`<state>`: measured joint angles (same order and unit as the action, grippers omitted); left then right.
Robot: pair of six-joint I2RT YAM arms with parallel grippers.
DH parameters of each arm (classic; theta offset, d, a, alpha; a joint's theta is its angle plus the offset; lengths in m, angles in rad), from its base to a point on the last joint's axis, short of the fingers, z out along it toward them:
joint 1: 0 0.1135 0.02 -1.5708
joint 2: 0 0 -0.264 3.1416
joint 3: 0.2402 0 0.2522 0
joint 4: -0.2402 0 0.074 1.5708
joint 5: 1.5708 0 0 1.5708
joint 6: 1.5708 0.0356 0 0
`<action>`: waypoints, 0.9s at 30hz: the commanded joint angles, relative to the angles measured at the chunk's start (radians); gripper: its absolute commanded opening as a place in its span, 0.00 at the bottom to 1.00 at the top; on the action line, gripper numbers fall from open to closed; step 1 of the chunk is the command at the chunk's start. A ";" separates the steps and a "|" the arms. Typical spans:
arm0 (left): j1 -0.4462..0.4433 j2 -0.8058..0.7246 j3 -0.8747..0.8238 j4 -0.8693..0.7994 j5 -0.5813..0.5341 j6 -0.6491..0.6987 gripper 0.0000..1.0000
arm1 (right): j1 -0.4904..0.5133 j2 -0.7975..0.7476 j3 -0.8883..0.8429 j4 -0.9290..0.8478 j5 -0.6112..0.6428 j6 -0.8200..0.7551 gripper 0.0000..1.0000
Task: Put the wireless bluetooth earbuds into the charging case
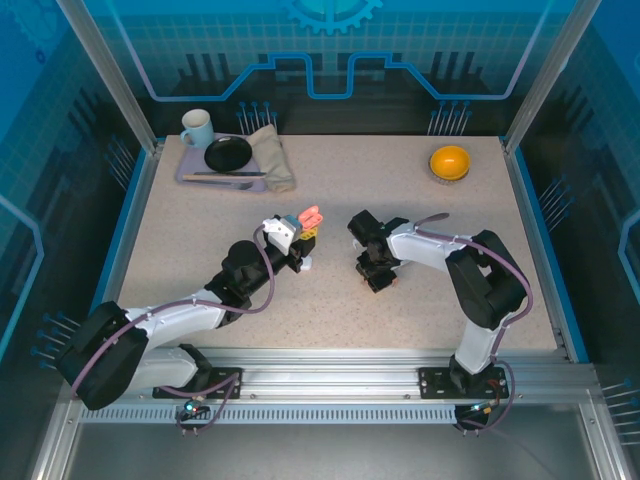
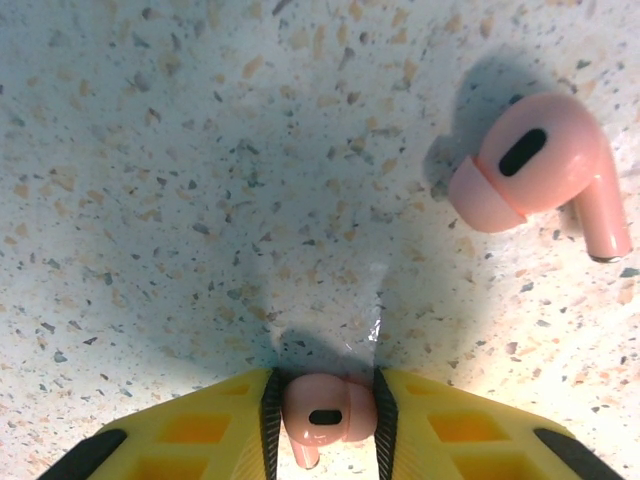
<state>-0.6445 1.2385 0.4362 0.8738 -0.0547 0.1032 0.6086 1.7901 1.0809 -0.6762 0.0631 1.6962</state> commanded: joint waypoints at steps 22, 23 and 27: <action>-0.004 -0.025 0.023 -0.003 -0.022 -0.011 0.00 | 0.003 -0.124 0.017 0.107 0.208 -0.584 0.26; -0.005 -0.025 0.022 -0.005 -0.022 -0.013 0.00 | 0.003 -0.141 0.012 0.129 0.220 -0.614 0.26; -0.004 -0.028 0.027 -0.014 -0.025 -0.014 0.00 | 0.005 -0.213 0.005 0.192 0.269 -0.721 0.26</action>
<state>-0.6445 1.2354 0.4362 0.8562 -0.0570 0.1032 0.6086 1.6325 1.0992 -0.5560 0.2584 1.0950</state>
